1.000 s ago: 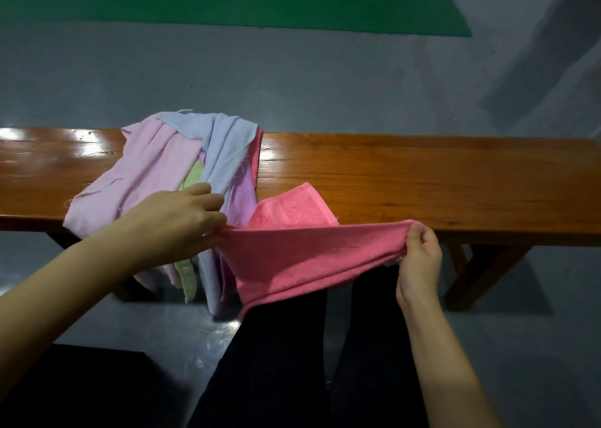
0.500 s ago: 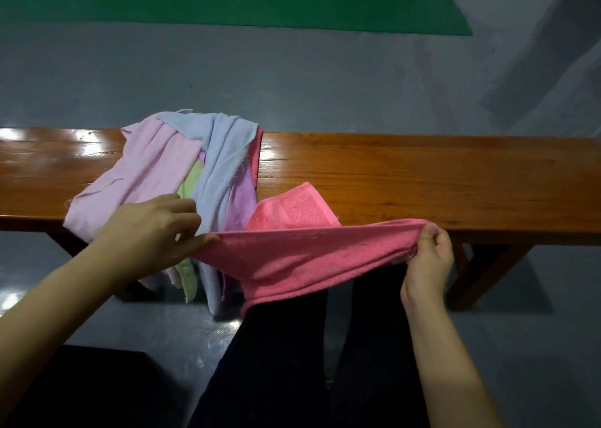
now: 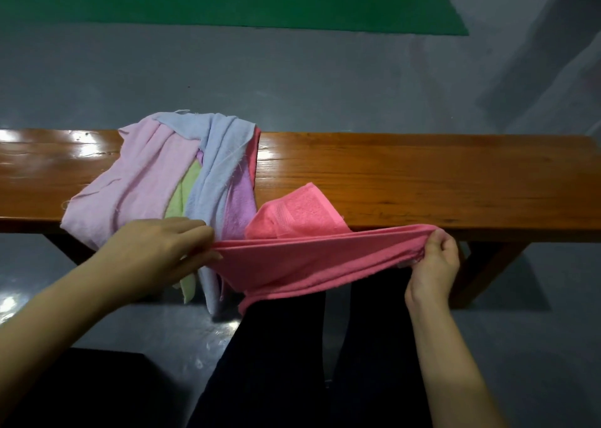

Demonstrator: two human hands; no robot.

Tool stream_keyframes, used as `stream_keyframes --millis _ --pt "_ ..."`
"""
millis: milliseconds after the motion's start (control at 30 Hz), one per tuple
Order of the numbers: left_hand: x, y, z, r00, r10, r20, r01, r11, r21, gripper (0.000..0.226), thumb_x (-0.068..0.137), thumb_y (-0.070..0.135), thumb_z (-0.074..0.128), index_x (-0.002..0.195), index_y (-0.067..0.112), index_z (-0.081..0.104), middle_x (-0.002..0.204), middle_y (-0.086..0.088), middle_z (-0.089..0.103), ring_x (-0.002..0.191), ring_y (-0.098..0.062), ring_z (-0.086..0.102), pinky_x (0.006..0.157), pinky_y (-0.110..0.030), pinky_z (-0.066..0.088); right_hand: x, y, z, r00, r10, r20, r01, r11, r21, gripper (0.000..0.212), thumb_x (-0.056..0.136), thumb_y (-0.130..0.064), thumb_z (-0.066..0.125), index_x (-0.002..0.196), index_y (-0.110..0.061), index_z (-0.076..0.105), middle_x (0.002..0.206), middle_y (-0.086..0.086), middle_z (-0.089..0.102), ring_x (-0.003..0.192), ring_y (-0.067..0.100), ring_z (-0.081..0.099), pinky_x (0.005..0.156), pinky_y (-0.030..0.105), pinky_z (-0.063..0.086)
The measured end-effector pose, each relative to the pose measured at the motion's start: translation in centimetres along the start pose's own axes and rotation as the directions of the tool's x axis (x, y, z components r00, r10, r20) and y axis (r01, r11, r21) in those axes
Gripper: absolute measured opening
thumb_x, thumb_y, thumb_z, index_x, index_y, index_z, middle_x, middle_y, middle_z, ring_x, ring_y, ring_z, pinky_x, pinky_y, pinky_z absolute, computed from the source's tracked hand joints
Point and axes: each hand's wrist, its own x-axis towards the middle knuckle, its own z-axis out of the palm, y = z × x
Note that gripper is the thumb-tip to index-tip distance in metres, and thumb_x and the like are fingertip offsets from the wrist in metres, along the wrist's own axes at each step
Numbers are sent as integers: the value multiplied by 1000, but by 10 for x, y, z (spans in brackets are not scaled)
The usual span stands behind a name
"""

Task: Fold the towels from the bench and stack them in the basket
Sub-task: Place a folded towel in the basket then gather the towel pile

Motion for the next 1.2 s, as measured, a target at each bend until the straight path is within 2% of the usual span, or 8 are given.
stream_keyframes --millis 133,233,367,500,633,867,1067,1200 --pt "0 13 1 996 84 44 -80 993 -88 32 100 50 26 81 28 40 70 12 51 54 -6 51 40 -22 37 2 -1 -2 1000 16 -16 -16 1000 17 26 103 -32 37 86 -26 56 86 -3 57 85 13 57 89 36 48" --pt "1 14 2 996 89 4 -89 996 31 32 101 44 24 82 24 40 69 6 52 50 -16 54 37 -26 36 2 1 -5 1000 -5 -20 6 1000 11 25 103 -30 37 86 -26 56 85 -4 57 84 12 56 92 38 47" --pt "3 1 -2 996 -48 -71 57 990 127 42 99 46 24 88 17 52 69 0 59 53 -22 59 36 -26 40 1 2 -7 999 -38 7 38 999 7 23 102 -30 39 88 -27 57 88 -5 58 86 10 56 88 33 47" --pt "3 -2 -4 977 -190 -100 208 956 206 32 91 44 52 107 18 63 65 -5 67 46 -26 61 33 -24 39 -1 -1 -4 997 -81 18 81 997 -6 23 102 -30 40 85 -26 55 81 -6 53 75 5 51 73 21 44" --pt "5 -2 -4 972 -224 -71 235 940 247 14 71 27 83 84 23 77 65 3 70 47 -23 64 36 -20 37 -2 0 -3 995 -93 25 93 996 -13 22 102 -29 40 87 -27 56 85 -6 55 78 6 53 75 21 45" --pt "7 5 -11 908 -412 -80 415 909 33 12 72 17 82 74 25 73 63 10 63 51 -15 54 41 -23 43 -1 -3 -3 992 -125 36 126 991 -36 22 102 -29 41 86 -27 55 81 -8 53 73 3 51 69 16 43" --pt "21 0 -22 890 -344 -298 368 929 26 15 64 4 84 75 8 75 86 -9 64 81 -36 50 77 -30 28 10 -22 15 987 -153 47 154 988 -18 23 100 -35 43 82 -31 56 78 -7 52 79 18 50 77 37 42" --pt "34 -18 -32 774 -513 -371 469 858 -208 17 67 2 82 73 13 70 102 16 37 92 -29 48 89 -30 36 20 -62 41 970 -230 75 230 973 12 23 102 -32 41 83 -28 53 74 -8 48 72 12 47 72 32 40"
